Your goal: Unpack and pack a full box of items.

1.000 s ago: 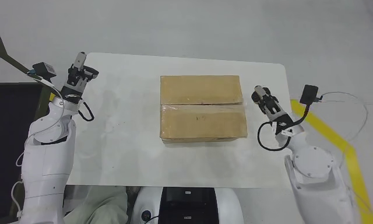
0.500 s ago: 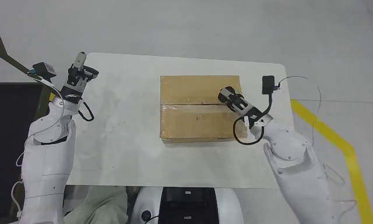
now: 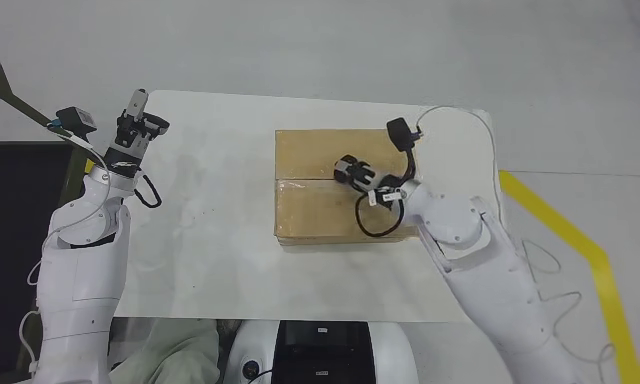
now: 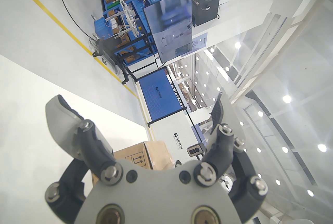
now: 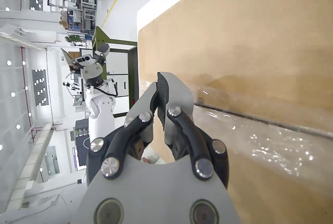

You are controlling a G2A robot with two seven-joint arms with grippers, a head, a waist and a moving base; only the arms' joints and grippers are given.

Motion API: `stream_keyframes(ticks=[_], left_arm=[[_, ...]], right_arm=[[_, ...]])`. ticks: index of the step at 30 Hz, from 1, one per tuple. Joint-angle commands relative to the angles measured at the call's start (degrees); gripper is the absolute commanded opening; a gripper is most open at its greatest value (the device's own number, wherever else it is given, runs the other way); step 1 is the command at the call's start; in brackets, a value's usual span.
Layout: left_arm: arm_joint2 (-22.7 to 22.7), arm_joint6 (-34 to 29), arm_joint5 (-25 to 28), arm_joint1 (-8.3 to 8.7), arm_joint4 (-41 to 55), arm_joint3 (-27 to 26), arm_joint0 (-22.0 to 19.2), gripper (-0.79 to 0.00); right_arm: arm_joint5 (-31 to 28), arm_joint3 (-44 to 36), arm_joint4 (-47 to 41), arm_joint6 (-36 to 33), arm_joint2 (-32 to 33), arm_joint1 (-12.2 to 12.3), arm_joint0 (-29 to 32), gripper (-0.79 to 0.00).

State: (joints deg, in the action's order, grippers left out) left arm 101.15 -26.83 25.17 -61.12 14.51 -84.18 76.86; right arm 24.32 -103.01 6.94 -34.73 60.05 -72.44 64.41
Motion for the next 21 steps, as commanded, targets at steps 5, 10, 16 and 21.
stream_keyframes(ticks=[5,10,16,21], left_arm=[[0.0,0.0,0.0,0.00,0.0,0.0,0.0,0.000],[0.0,0.0,0.0,0.00,0.0,0.0,0.0,0.000],[0.0,0.0,0.0,0.00,0.0,0.0,0.0,0.000],[0.0,0.0,0.0,0.00,0.0,0.0,0.0,0.000]], right_arm=[[1.9,1.9,-1.8,-2.4,-1.9,-0.5,-2.0,-0.785],[3.9,3.7,-3.5,-2.9,-2.1,-0.7,-2.8,-0.785],[4.9,4.7,-6.0,-2.9,-0.9,-0.7,-2.9,-0.785],[5.9,4.0,-7.3,-2.6,1.1,-0.4,-1.6,-0.785]])
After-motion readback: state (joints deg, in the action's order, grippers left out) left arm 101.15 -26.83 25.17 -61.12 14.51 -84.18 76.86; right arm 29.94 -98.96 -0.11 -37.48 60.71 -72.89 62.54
